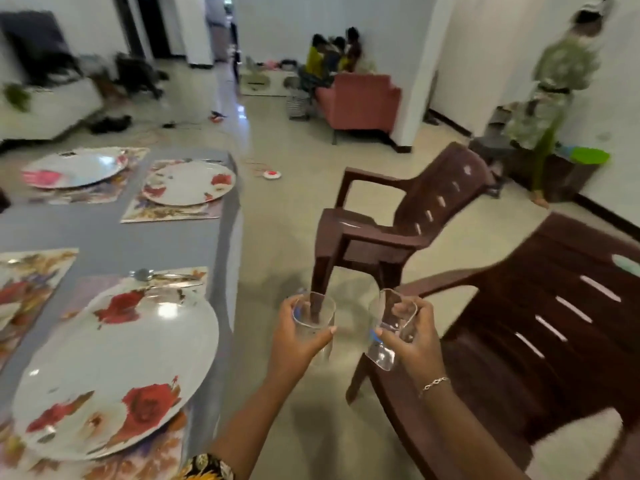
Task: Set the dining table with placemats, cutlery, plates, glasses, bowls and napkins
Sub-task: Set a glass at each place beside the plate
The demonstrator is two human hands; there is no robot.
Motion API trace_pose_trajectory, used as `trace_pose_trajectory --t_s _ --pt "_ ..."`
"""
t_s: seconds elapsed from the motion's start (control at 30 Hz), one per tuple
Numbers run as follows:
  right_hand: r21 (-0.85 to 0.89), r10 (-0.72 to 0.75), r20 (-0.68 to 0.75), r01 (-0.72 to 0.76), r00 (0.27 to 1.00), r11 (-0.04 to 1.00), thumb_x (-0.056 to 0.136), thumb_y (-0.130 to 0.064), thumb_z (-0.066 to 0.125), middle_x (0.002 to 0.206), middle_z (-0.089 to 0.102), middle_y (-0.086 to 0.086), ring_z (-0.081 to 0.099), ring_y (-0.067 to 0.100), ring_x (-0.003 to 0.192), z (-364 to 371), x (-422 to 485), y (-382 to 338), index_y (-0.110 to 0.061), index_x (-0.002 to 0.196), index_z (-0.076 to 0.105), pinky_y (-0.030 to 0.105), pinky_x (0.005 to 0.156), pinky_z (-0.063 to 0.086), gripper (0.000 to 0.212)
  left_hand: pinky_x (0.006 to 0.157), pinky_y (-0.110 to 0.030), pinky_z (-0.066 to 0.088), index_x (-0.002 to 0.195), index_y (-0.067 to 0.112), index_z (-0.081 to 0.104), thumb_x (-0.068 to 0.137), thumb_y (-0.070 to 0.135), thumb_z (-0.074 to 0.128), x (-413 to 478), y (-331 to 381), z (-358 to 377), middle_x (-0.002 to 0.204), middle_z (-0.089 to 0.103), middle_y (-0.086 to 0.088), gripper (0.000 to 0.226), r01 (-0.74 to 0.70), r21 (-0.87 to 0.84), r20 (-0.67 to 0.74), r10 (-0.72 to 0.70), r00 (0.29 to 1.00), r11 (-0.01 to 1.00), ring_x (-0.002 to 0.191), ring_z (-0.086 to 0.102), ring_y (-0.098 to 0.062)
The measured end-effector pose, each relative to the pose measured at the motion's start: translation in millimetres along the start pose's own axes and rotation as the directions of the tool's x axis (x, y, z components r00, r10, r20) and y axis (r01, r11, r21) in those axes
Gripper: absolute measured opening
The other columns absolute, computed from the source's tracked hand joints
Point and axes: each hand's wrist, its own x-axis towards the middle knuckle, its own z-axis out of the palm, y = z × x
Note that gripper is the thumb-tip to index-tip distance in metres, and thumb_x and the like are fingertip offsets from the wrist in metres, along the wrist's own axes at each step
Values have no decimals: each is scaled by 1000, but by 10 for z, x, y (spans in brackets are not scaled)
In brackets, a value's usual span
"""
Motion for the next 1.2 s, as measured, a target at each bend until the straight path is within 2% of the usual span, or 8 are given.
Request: trace_pose_trajectory --t_s 0.1,0.3,0.5,0.6,0.73,0.87,1.03,1.2 --pt "20 -32 149 29 988 999 49 -49 71 104 56 2 56 17 99 299 378 82 -35 101 43 32 86 48 61 81 3 36 114 28 45 68 17 83 145 -34 -177 112 57 7 61 20 55 -164 -11 986 998 108 54 -5" --pt "111 -102 407 61 908 992 47 -48 71 99 54 -2 54 6 93 1210 1005 82 -31 101 44 14 79 46 63 78 2 38 115 25 45 69 27 82 494 -162 -692 106 56 16 60 74 63 -438 -39 898 995 99 54 4" --pt "200 -204 644 94 737 975 49 -46 73 104 54 -1 54 17 103 2415 1596 -92 -29 107 43 35 91 47 68 79 0 37 106 36 46 66 31 83 895 -352 -1426 106 57 19 55 113 56 -663 -47 747 992 100 53 9" --pt "242 -244 725 94 644 966 48 -48 74 103 56 -2 56 11 100 3027 1740 -267 -32 105 43 19 85 47 67 79 2 37 106 40 45 65 37 78 981 -400 -1810 109 56 20 53 166 56 -753 -68 655 984 103 53 4" --pt "298 -293 807 74 513 952 46 -47 75 103 56 0 58 7 97 3771 1820 -453 -30 104 42 16 83 44 69 70 4 39 112 35 42 62 42 77 984 -400 -2172 107 54 20 62 218 5 -846 -112 522 976 95 54 5" --pt "313 -322 862 88 391 946 52 -41 79 104 55 -5 56 10 100 4409 1786 -606 -32 105 42 20 86 43 65 70 2 38 117 30 41 50 68 68 941 -425 -2436 110 55 15 82 295 5 -915 -115 388 955 98 55 -4" --pt "302 -312 911 79 271 950 56 -34 77 99 53 -7 54 20 98 5156 1718 -693 -20 111 41 31 87 44 67 80 -5 36 121 34 39 49 65 68 918 -445 -2597 120 52 15 83 367 -6 -960 -108 258 930 109 52 -6" --pt "291 -302 933 85 193 953 60 -24 84 102 49 3 49 20 94 5661 1678 -686 -16 109 39 25 80 40 67 88 -14 36 109 48 36 50 62 70 962 -399 -2601 118 42 29 69 403 -44 -983 -113 148 914 110 44 -2"
